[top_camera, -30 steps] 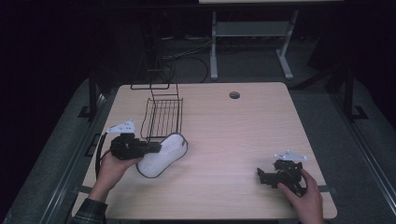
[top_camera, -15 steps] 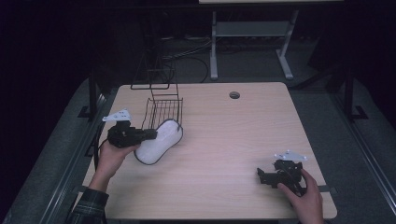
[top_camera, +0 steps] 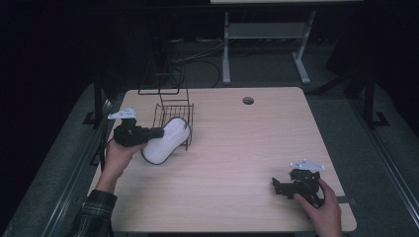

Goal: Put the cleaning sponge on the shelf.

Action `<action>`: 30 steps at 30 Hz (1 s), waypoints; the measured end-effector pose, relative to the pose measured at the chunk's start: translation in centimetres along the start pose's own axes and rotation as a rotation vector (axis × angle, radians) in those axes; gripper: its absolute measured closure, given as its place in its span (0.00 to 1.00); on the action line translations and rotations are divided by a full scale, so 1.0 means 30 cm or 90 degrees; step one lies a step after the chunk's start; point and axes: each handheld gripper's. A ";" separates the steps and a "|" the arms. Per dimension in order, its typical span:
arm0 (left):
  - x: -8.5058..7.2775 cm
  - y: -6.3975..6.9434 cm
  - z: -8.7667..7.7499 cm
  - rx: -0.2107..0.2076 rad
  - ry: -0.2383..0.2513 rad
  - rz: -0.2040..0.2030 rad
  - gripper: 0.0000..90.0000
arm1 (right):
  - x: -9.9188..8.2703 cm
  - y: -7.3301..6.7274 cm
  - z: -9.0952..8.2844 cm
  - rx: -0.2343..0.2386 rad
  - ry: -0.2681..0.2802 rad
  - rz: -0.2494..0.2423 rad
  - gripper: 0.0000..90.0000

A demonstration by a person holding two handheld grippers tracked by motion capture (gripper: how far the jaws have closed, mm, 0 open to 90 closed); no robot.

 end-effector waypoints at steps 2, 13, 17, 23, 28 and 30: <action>0.008 -0.014 -0.001 0.002 0.002 0.000 0.91 | 0.000 0.000 0.000 0.000 0.000 0.000 0.00; 0.043 -0.096 0.012 0.017 0.021 -0.024 0.91 | 0.001 0.000 0.000 0.000 0.000 0.000 0.00; 0.057 -0.122 0.019 0.024 0.026 -0.034 0.91 | 0.001 0.000 0.001 0.000 0.000 0.000 0.00; 0.082 -0.156 0.044 0.021 0.031 -0.053 0.91 | 0.001 0.000 0.001 0.000 0.000 0.000 0.00; 0.097 -0.180 0.062 0.025 0.030 -0.061 0.91 | 0.001 0.000 0.001 0.000 0.000 0.000 0.00; 0.107 -0.187 0.065 0.026 0.034 -0.066 0.91 | 0.001 0.000 0.001 0.000 0.000 0.000 0.00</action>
Point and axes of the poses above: each handheld gripper's, and its own axes: z roughly forward along the jaws, x roughly out of its top, y roughly to its right, and after that the axes turned 12 degrees about -z, right-handed
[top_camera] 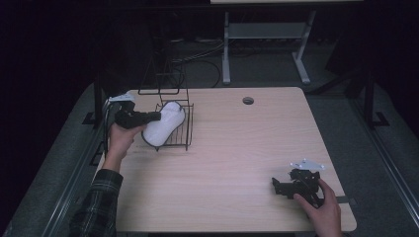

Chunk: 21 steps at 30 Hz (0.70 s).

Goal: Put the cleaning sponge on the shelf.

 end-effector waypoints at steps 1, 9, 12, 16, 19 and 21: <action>0.004 -0.004 0.002 0.001 0.007 -0.002 0.91 | 0.000 0.000 0.000 0.000 0.000 0.000 0.00; 0.039 -0.034 0.032 0.013 -0.002 -0.019 0.91 | 0.000 0.000 0.000 0.000 0.000 0.000 0.00; 0.046 -0.042 0.054 0.019 -0.006 -0.025 0.91 | 0.000 0.000 0.000 0.000 0.000 0.000 0.00; 0.054 -0.050 0.075 0.025 -0.009 -0.026 0.91 | 0.000 0.000 0.000 0.000 0.000 0.000 0.00; 0.051 -0.061 0.086 0.029 -0.012 -0.031 0.90 | 0.000 0.000 0.000 0.000 0.000 0.000 0.00; 0.046 -0.074 0.094 0.030 -0.017 -0.040 0.90 | 0.000 0.000 0.000 0.000 0.000 0.000 0.00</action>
Point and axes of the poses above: each handheld gripper's, and its own axes: z roughly forward along the jaws, x roughly out of its top, y roughly to its right, and after that the axes turned 12 degrees about -z, right-handed
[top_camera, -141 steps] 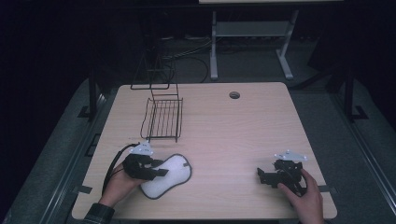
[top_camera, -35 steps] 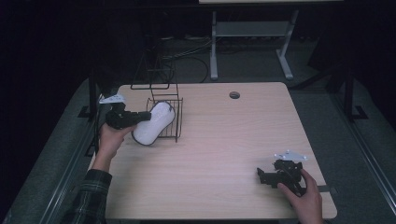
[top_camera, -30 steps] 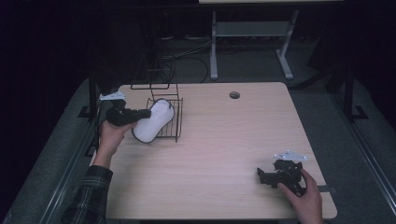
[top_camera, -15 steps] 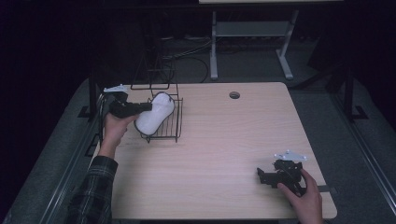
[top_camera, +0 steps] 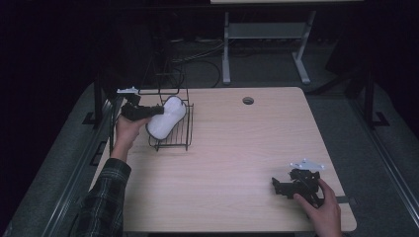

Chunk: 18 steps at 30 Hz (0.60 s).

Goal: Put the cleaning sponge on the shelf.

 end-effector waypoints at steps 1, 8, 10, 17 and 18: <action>-0.001 -0.005 0.003 0.001 0.002 -0.004 0.90 | 0.000 0.000 0.000 0.000 0.000 0.000 0.00; -0.006 -0.022 0.015 0.029 0.002 -0.003 0.88 | 0.000 0.000 0.000 0.000 0.000 0.000 0.00; -0.007 -0.024 0.019 0.039 0.000 0.000 0.87 | 0.000 0.000 0.000 0.000 0.000 0.000 0.00; -0.008 -0.033 0.023 0.060 0.000 0.004 0.86 | 0.000 0.000 0.000 0.000 0.000 0.000 0.00; -0.009 -0.035 0.023 0.062 0.000 0.004 0.85 | 0.000 0.000 0.000 0.000 0.000 0.000 0.00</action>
Point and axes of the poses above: each handheld gripper's, and its own axes: z roughly forward along the jaws, x roughly out of its top, y roughly to its right, and after that the axes turned 12 degrees about -z, right-handed
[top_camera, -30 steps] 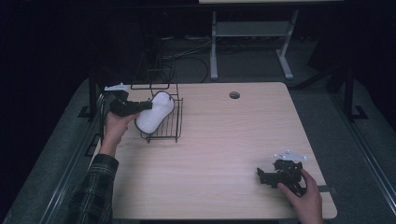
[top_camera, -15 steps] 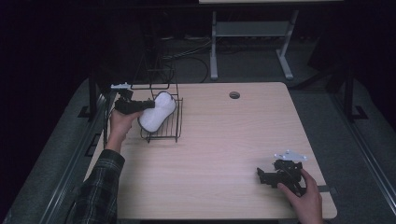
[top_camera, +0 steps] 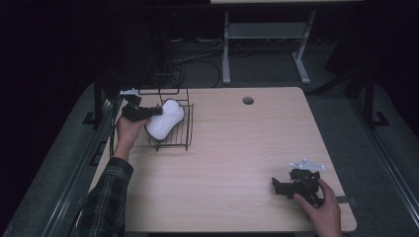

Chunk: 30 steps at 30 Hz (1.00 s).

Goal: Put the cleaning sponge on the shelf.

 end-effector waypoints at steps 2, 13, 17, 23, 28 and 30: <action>-0.001 -0.001 0.000 0.003 0.001 -0.002 0.84 | 0.000 0.000 0.000 0.000 0.000 0.000 0.00; -0.003 -0.003 -0.005 0.033 -0.003 0.015 0.70 | 0.000 0.000 0.000 0.000 0.000 0.000 0.00; -0.005 0.004 -0.013 0.032 -0.006 0.019 0.71 | 0.000 0.000 0.000 0.000 0.000 0.000 0.00; -0.023 0.022 -0.033 0.019 -0.018 0.041 0.94 | 0.000 0.000 0.000 0.000 0.000 0.000 0.00; -0.052 0.034 -0.037 0.005 -0.038 0.045 1.00 | 0.000 0.000 0.000 0.000 0.000 0.000 0.00; -0.069 0.042 -0.032 0.003 -0.039 0.046 1.00 | 0.000 0.000 0.000 0.000 0.000 0.000 0.00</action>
Point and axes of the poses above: each handheld gripper's, and its own axes: z roughly forward along the jaws, x roughly out of its top, y roughly to its right, and after that the axes turned 12 degrees about -z, right-handed
